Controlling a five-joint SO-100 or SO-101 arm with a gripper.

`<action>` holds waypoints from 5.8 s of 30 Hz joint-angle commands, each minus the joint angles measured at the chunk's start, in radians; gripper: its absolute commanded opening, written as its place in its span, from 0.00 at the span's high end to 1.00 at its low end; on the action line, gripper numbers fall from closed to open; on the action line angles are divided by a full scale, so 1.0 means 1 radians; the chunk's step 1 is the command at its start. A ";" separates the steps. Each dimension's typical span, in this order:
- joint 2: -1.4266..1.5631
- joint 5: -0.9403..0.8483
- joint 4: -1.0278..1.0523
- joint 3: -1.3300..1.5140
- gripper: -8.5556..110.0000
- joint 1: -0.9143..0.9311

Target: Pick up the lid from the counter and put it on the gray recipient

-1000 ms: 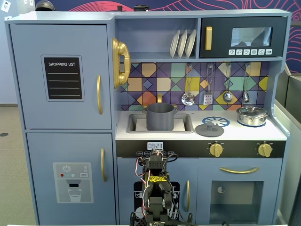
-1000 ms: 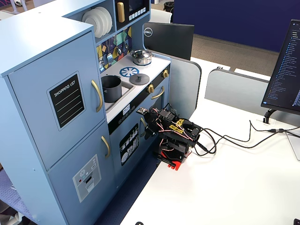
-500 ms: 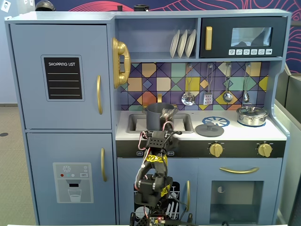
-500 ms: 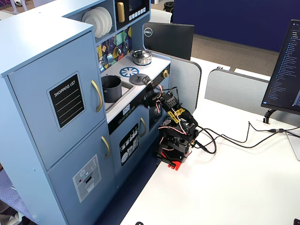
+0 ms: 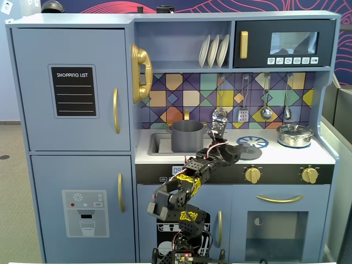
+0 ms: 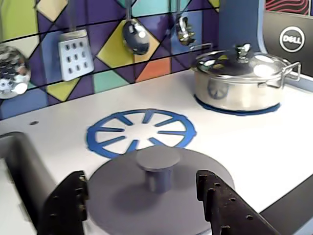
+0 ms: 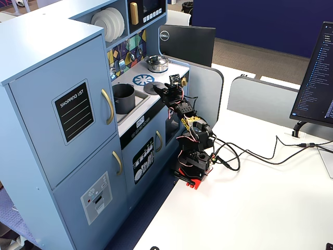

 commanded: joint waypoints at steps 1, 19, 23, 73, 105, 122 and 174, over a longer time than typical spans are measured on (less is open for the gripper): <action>-0.110 0.008 -0.078 -0.051 0.71 0.021; -0.515 -0.017 -0.187 -0.328 0.72 0.025; -0.572 -0.015 -0.213 -0.362 0.72 0.023; -0.397 -0.044 0.374 -0.966 0.93 -0.397; -0.607 -0.035 0.249 -0.833 0.93 -0.568; -0.580 -0.031 0.255 -0.796 0.93 -0.591; 0.589 -0.032 1.338 0.445 0.93 -0.594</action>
